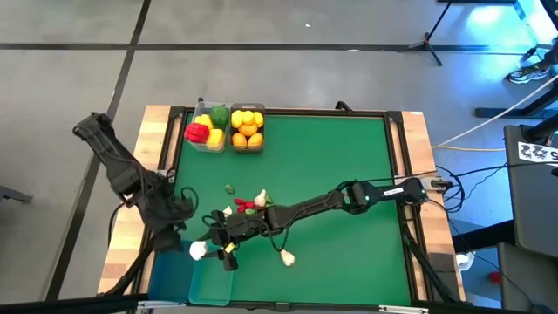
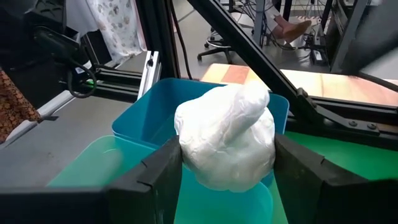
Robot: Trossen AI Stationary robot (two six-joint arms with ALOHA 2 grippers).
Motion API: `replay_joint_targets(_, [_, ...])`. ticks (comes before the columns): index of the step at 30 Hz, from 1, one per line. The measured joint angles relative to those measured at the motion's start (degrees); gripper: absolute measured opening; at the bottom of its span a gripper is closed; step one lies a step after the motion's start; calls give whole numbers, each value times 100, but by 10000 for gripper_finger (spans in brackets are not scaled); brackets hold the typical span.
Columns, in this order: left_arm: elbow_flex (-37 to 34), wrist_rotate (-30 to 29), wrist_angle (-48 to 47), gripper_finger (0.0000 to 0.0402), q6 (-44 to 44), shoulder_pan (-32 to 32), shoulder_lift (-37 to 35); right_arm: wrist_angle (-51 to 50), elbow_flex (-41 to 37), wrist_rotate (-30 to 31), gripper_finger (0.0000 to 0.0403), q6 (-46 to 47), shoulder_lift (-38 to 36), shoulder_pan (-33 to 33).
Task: Sort produce into baskets
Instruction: Put the white garlic into the blue bin
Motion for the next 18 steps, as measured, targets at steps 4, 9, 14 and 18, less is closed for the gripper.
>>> replay_joint_targets(4, [0,-709,-5,386,-82,-115,77,130,0,-76,199,0,-2,5])
replay_joint_targets(9, [0,-964,527,386,140,-112,351,325,0,-158,199,-31,-13,4])
replay_joint_targets(14, [0,-782,1099,386,354,-112,631,290,0,-144,199,-6,-13,-29])
replay_joint_targets(18, [0,-766,1070,386,222,-112,648,278,0,-142,199,-2,-13,-33])
